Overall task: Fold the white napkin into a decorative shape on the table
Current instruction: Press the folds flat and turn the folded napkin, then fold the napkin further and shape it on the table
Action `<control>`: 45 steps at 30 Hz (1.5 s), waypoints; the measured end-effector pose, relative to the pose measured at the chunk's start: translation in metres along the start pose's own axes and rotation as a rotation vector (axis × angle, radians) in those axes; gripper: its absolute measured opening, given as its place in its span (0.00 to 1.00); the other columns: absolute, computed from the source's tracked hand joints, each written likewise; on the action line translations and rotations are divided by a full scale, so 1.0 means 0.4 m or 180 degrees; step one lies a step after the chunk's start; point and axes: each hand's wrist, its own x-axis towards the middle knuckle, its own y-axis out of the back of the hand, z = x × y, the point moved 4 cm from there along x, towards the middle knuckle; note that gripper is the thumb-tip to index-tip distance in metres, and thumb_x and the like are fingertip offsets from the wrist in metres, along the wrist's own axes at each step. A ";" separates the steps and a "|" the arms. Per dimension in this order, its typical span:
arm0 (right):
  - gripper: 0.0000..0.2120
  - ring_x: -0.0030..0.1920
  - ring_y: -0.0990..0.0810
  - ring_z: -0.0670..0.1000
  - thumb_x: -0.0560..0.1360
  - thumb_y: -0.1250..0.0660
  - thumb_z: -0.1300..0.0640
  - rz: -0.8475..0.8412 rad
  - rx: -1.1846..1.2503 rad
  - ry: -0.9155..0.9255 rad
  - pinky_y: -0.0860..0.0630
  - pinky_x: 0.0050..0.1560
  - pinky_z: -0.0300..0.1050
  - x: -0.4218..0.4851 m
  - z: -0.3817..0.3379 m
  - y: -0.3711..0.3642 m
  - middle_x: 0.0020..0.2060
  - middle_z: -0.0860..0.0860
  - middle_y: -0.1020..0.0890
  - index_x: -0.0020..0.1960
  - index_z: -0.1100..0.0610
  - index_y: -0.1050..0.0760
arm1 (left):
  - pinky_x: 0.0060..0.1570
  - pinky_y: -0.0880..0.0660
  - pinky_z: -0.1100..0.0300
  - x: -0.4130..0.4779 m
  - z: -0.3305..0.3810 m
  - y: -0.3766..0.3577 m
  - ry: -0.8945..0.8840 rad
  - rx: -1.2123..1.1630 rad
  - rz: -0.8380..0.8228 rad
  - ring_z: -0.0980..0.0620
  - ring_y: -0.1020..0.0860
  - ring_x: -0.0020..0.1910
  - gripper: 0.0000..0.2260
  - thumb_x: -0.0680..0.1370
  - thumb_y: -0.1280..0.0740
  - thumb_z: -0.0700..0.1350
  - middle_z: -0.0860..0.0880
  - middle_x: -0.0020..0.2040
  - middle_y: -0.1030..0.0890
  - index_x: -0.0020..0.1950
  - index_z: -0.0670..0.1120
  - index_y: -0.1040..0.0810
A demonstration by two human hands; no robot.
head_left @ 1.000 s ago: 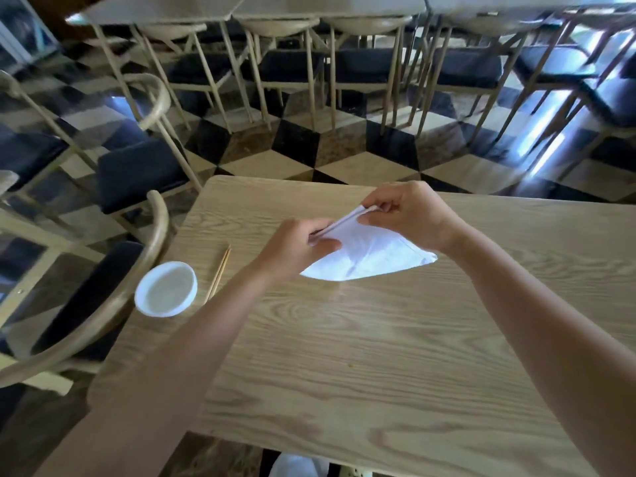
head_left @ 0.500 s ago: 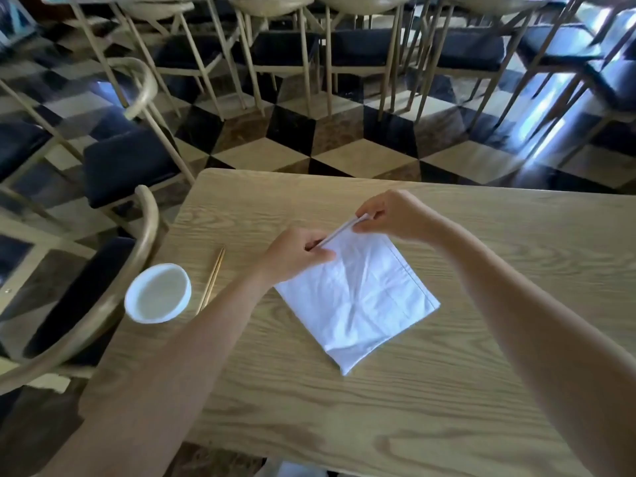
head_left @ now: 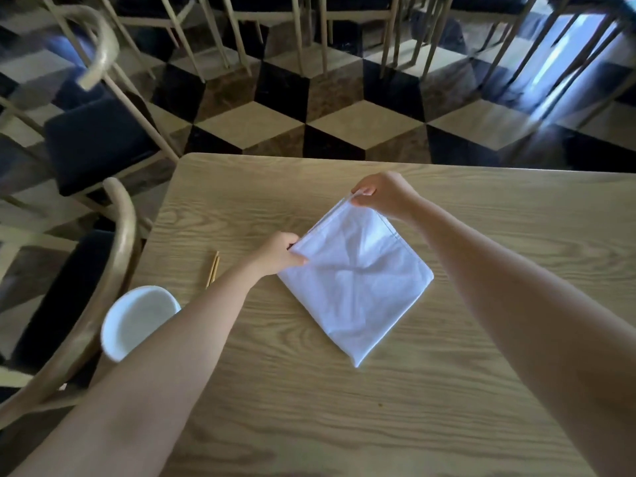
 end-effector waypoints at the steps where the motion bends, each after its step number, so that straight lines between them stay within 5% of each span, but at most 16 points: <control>1: 0.12 0.49 0.22 0.51 0.72 0.31 0.55 -0.0076 0.0066 -0.0061 0.30 0.46 0.41 0.008 0.008 -0.013 0.49 0.54 0.18 0.55 0.55 0.21 | 0.20 0.41 0.70 0.004 -0.014 0.003 0.0028 0.0010 0.0019 0.56 0.38 0.25 0.19 0.70 0.29 0.38 0.53 0.27 0.36 0.28 0.49 0.37; 5: 0.20 0.55 0.22 0.56 0.72 0.31 0.52 -0.0480 -0.0305 -0.0536 0.27 0.54 0.47 -0.008 0.084 -0.056 0.55 0.56 0.19 0.62 0.58 0.28 | 0.28 0.41 0.61 0.009 -0.058 0.003 0.0149 0.0118 0.0066 0.54 0.36 0.27 0.10 0.70 0.28 0.40 0.52 0.28 0.33 0.34 0.46 0.28; 10: 0.17 0.53 0.22 0.59 0.72 0.30 0.54 -0.0653 -0.0843 -0.0876 0.26 0.51 0.48 -0.126 0.205 -0.051 0.52 0.59 0.19 0.55 0.63 0.26 | 0.31 0.23 0.61 -0.017 -0.092 0.016 0.0319 -0.0489 -0.0180 0.53 0.24 0.33 0.07 0.72 0.31 0.37 0.49 0.38 0.22 0.48 0.46 0.24; 13: 0.21 0.57 0.27 0.59 0.68 0.28 0.59 -0.0083 -0.1248 -0.0156 0.27 0.56 0.53 -0.214 0.221 -0.056 0.55 0.56 0.23 0.59 0.59 0.28 | 0.39 0.24 0.58 -0.048 -0.107 0.022 0.0101 0.0034 0.0459 0.51 0.23 0.39 0.16 0.71 0.31 0.39 0.49 0.47 0.23 0.57 0.48 0.26; 16: 0.20 0.50 0.23 0.58 0.61 0.26 0.66 0.0313 -0.1832 0.1100 0.23 0.50 0.53 -0.298 0.196 -0.091 0.48 0.52 0.20 0.52 0.56 0.23 | 0.44 0.26 0.55 -0.105 -0.071 -0.008 -0.1183 0.1319 0.1293 0.46 0.24 0.46 0.16 0.67 0.31 0.32 0.46 0.49 0.22 0.52 0.44 0.22; 20: 0.19 0.44 0.19 0.55 0.59 0.29 0.72 0.0186 -0.1908 0.1600 0.20 0.47 0.47 -0.340 0.197 -0.120 0.43 0.51 0.18 0.47 0.57 0.21 | 0.44 0.23 0.53 -0.163 -0.041 -0.074 -0.2247 0.2109 0.0995 0.45 0.20 0.46 0.18 0.61 0.31 0.27 0.46 0.45 0.18 0.46 0.43 0.19; 24: 0.12 0.45 0.18 0.54 0.65 0.28 0.66 0.0231 -0.1897 0.1690 0.20 0.49 0.46 -0.369 0.221 -0.115 0.45 0.51 0.18 0.47 0.58 0.21 | 0.37 0.21 0.50 -0.174 -0.053 -0.072 -0.1993 0.2163 0.0914 0.44 0.20 0.45 0.19 0.61 0.36 0.25 0.43 0.46 0.18 0.47 0.39 0.21; 30: 0.05 0.42 0.19 0.55 0.69 0.28 0.63 0.0663 -0.1743 0.1299 0.23 0.44 0.47 -0.369 0.254 -0.102 0.40 0.51 0.19 0.41 0.60 0.24 | 0.27 0.23 0.52 -0.176 -0.043 -0.075 -0.1830 0.2314 0.1106 0.44 0.20 0.38 0.11 0.62 0.35 0.25 0.42 0.38 0.19 0.39 0.37 0.22; 35: 0.03 0.43 0.23 0.56 0.69 0.29 0.62 0.1074 -0.1485 0.0799 0.31 0.48 0.48 -0.363 0.269 -0.102 0.38 0.48 0.18 0.41 0.57 0.23 | 0.33 0.21 0.53 -0.185 -0.058 -0.073 -0.1938 0.2251 0.1111 0.46 0.19 0.43 0.03 0.70 0.33 0.34 0.45 0.43 0.18 0.42 0.39 0.20; 41: 0.04 0.45 0.28 0.52 0.71 0.34 0.62 0.0949 -0.0103 -0.0369 0.31 0.55 0.51 -0.304 0.287 -0.089 0.34 0.44 0.22 0.43 0.54 0.22 | 0.41 0.25 0.51 -0.130 -0.058 -0.060 -0.1107 0.1044 0.1374 0.41 0.23 0.44 0.03 0.74 0.33 0.34 0.42 0.42 0.19 0.42 0.39 0.20; 45: 0.05 0.50 0.28 0.53 0.72 0.36 0.60 0.0722 0.0083 -0.0742 0.30 0.57 0.52 -0.274 0.285 -0.088 0.36 0.44 0.22 0.44 0.53 0.22 | 0.43 0.27 0.50 -0.102 -0.074 -0.048 -0.0645 0.0546 0.1548 0.40 0.24 0.42 0.06 0.75 0.36 0.34 0.40 0.40 0.20 0.43 0.39 0.19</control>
